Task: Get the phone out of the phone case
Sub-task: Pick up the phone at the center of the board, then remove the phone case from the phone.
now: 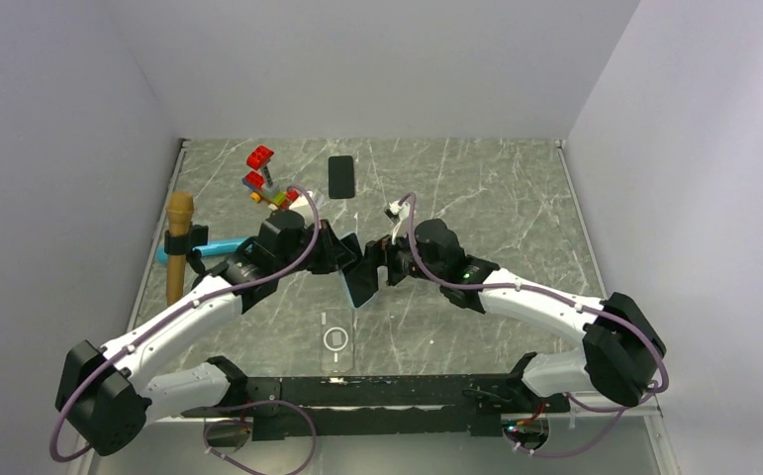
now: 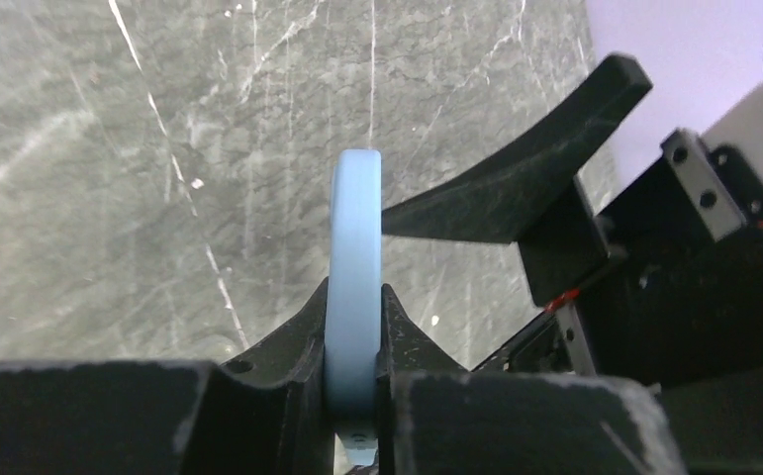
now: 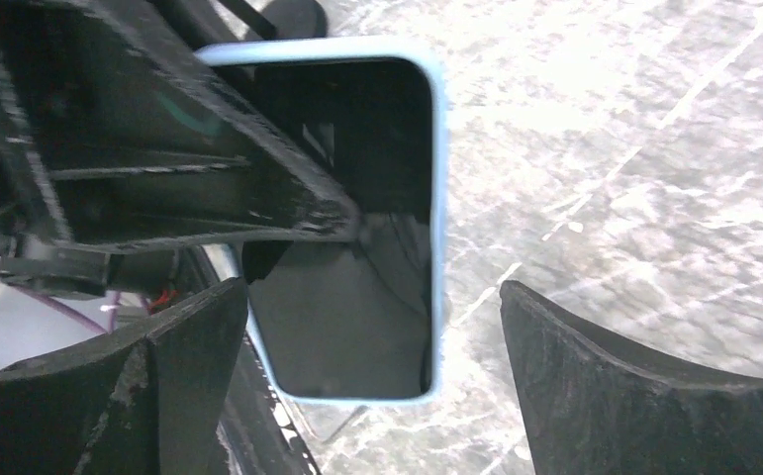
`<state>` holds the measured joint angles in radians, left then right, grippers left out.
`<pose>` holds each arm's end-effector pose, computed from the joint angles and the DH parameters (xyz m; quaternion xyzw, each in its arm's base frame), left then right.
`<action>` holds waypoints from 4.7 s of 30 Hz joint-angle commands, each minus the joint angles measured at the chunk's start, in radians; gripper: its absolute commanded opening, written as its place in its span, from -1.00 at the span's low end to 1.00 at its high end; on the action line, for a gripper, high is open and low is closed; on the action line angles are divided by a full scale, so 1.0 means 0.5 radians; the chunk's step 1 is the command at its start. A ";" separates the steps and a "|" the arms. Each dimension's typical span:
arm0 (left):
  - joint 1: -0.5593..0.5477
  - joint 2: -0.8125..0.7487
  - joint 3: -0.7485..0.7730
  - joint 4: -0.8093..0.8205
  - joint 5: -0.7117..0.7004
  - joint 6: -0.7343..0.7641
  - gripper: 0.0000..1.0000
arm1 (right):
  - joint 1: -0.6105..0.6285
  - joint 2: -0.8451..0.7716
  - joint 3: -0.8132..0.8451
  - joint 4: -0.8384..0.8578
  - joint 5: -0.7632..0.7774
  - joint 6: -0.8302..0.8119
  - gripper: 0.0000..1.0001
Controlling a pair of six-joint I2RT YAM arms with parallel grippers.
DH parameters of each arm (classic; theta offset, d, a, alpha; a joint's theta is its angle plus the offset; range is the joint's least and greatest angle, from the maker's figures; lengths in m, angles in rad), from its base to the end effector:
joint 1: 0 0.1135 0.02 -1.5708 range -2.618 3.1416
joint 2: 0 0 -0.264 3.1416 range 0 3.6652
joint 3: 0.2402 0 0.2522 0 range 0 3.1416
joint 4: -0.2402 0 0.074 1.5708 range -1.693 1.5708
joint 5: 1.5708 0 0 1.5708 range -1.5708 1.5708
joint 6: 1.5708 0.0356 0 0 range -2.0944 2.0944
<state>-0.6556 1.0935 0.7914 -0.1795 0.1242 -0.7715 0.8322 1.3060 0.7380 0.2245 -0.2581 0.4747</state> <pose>0.1934 -0.1543 0.2818 -0.0173 0.8541 -0.3786 0.3562 0.1897 0.2219 0.2506 -0.2171 0.7847 0.4307 0.3895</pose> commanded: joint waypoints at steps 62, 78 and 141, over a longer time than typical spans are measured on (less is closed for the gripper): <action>0.446 -0.016 -0.598 2.398 1.864 -1.503 -1.00 | 0.267 -0.021 0.860 -0.287 -0.876 -1.487 -1.00; 0.447 0.050 -0.682 2.564 1.626 -1.653 -1.00 | 0.391 -0.068 1.027 -0.350 -1.039 -1.570 -1.00; 0.343 -0.633 -0.445 0.875 0.195 -0.429 -1.00 | -0.327 -0.029 -0.366 1.667 -1.399 1.428 -0.18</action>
<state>-0.4862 0.7784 0.5171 0.2935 0.3416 -1.0588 0.6445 1.2377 0.5995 0.5392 -0.8234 0.8799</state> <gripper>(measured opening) 0.170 0.411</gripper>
